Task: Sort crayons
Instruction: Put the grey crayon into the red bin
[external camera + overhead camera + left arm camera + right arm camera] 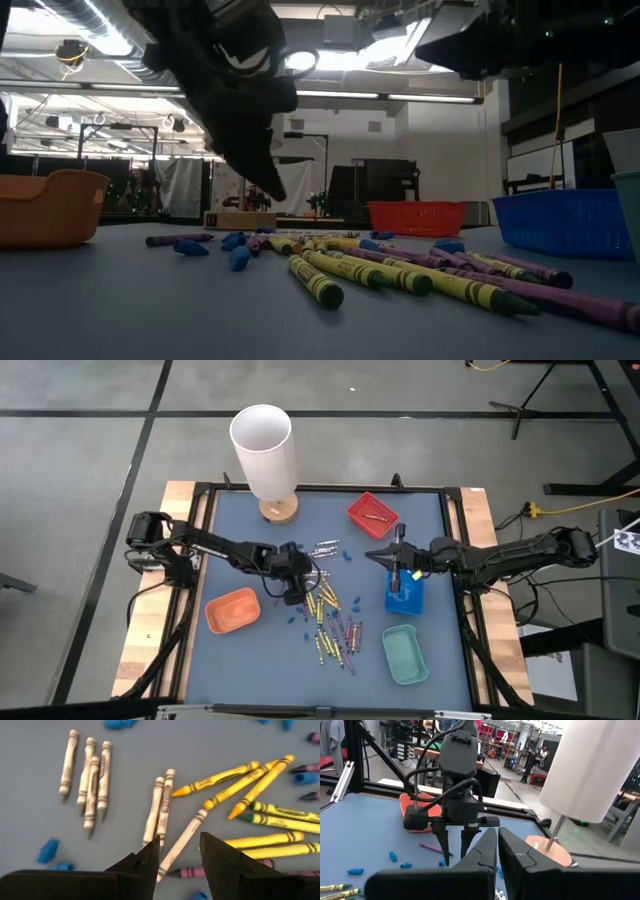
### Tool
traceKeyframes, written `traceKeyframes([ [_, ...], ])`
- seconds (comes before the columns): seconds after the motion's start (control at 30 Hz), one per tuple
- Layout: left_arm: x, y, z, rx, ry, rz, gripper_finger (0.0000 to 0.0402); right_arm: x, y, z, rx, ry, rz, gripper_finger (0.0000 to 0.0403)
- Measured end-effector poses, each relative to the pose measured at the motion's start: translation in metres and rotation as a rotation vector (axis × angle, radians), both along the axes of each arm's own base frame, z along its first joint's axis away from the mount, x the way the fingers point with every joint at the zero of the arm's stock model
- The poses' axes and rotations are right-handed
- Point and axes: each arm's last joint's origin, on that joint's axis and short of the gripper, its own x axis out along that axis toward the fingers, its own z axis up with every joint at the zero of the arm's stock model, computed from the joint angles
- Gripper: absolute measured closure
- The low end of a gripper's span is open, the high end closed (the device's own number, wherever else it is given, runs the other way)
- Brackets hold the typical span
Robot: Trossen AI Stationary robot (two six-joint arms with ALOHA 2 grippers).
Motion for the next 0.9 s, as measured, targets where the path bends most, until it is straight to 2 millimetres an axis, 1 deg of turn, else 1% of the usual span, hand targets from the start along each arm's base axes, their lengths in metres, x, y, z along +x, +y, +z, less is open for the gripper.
traceKeyframes([
  [0.23,-0.001,0.000,-0.006,0.037,-0.062,-0.062,0.0278,0.000,0.000,-0.002,0.016,0.022,0.000,0.0384],
  [0.47,-0.003,0.000,-0.010,0.053,-0.078,-0.079,0.0278,0.000,0.000,-0.003,0.016,0.026,0.000,0.0384],
  [0.57,-0.006,0.000,-0.013,0.066,-0.060,-0.095,0.0278,0.000,0.000,-0.003,0.016,0.025,0.000,0.0384],
  [0.9,-0.009,0.010,-0.018,0.041,-0.072,-0.083,0.0278,0.000,0.000,-0.003,0.016,0.026,0.000,0.0384],
])
